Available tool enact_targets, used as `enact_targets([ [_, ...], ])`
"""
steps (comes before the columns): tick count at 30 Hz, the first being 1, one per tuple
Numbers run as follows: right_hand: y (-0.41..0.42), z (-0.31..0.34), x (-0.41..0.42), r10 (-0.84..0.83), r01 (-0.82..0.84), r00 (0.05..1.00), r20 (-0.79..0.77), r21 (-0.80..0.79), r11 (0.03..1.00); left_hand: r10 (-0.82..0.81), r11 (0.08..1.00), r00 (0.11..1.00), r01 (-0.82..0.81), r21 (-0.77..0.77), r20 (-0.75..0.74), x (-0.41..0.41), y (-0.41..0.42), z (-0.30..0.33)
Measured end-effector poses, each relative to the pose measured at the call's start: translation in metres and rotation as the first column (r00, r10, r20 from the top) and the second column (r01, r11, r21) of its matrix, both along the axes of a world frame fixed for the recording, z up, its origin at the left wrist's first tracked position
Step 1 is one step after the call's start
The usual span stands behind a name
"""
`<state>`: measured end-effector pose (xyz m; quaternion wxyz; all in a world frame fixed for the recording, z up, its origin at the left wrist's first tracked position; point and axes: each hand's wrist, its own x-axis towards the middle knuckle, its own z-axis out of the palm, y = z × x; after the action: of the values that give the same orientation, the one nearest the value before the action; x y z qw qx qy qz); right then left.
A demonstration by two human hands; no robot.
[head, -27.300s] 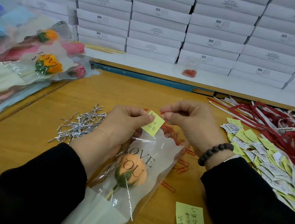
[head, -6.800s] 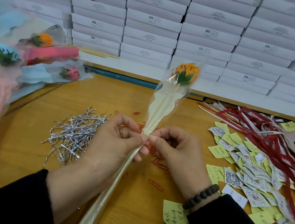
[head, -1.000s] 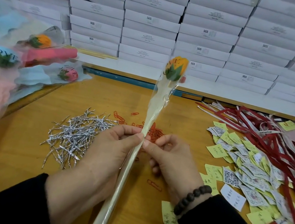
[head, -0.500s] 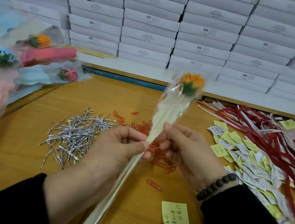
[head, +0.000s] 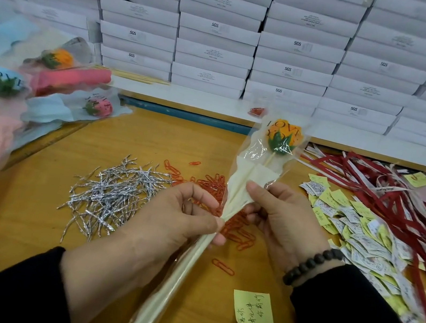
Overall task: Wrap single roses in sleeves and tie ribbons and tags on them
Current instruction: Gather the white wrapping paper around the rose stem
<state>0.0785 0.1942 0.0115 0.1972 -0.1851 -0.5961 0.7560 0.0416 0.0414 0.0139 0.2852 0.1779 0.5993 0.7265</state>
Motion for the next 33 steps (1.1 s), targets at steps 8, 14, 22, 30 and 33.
enact_targets([
  [8, -0.001, -0.003, -0.001, -0.007, 0.008, 0.999, -0.031, 0.027, 1.000, -0.073, 0.997, 0.996, 0.074, -0.025, 0.050, -0.004, -0.003, 0.004],
  [14, 0.000, -0.002, 0.000, -0.048, 0.050, 0.997, -0.053, 0.043, 0.998, -0.157, 0.984, 0.984, 0.164, -0.074, 0.088, -0.004, -0.004, 0.003],
  [22, 0.006, 0.004, 0.004, -0.009, 0.011, 0.999, -0.037, 0.071, 0.997, -0.186, 0.978, 0.977, 0.195, -0.077, 0.108, -0.004, -0.005, 0.002],
  [30, 0.051, 0.033, 0.029, -0.155, 0.065, 0.980, 0.126, 0.536, 0.842, 0.037, 0.999, 0.996, -0.034, -0.029, 0.086, -0.006, -0.003, 0.002],
  [33, 0.088, 0.041, 0.047, -0.374, 0.075, 0.914, 0.155, 0.843, 0.533, 0.105, 0.994, 0.991, -0.106, 0.008, 0.078, -0.007, -0.002, 0.002],
])
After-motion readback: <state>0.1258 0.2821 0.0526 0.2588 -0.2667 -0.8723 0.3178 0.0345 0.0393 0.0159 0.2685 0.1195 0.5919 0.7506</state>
